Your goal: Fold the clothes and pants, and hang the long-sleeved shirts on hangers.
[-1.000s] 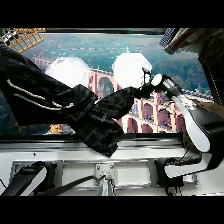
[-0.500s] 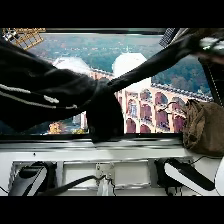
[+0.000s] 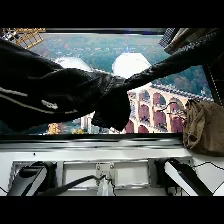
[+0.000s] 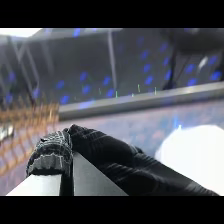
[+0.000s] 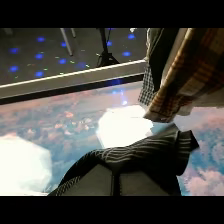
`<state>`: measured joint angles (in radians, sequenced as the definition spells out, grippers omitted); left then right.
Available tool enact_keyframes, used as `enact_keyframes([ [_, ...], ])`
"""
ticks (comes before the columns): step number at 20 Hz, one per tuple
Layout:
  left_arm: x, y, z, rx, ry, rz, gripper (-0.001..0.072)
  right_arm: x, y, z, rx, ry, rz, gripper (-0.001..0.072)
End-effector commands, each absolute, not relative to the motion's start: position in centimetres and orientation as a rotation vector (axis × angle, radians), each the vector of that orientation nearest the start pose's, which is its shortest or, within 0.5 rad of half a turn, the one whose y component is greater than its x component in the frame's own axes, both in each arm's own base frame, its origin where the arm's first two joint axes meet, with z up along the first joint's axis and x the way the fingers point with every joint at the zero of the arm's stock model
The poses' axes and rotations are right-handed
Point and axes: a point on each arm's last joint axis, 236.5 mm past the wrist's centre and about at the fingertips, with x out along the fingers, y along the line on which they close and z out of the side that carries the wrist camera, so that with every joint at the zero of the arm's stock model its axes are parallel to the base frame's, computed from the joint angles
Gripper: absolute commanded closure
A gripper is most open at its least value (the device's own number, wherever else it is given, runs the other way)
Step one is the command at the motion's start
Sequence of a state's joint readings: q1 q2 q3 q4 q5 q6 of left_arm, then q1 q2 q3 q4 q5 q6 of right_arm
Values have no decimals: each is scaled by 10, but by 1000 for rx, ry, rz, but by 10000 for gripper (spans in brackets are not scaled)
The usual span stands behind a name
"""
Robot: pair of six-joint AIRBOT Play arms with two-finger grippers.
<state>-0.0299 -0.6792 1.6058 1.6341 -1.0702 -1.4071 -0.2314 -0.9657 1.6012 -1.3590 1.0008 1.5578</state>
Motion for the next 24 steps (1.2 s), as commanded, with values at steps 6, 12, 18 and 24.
enact_keyframes([
  [6,407,8,283,204,567,5,697,433,-54,244,214,685,-61,696],
  [12,461,7,187,172,780,2,697,394,-24,100,235,1240,-4,264],
  [18,474,5,182,173,761,-4,697,330,72,12,187,1504,243,266],
  [24,474,5,182,173,761,-5,697,298,165,-46,213,1533,403,259],
])
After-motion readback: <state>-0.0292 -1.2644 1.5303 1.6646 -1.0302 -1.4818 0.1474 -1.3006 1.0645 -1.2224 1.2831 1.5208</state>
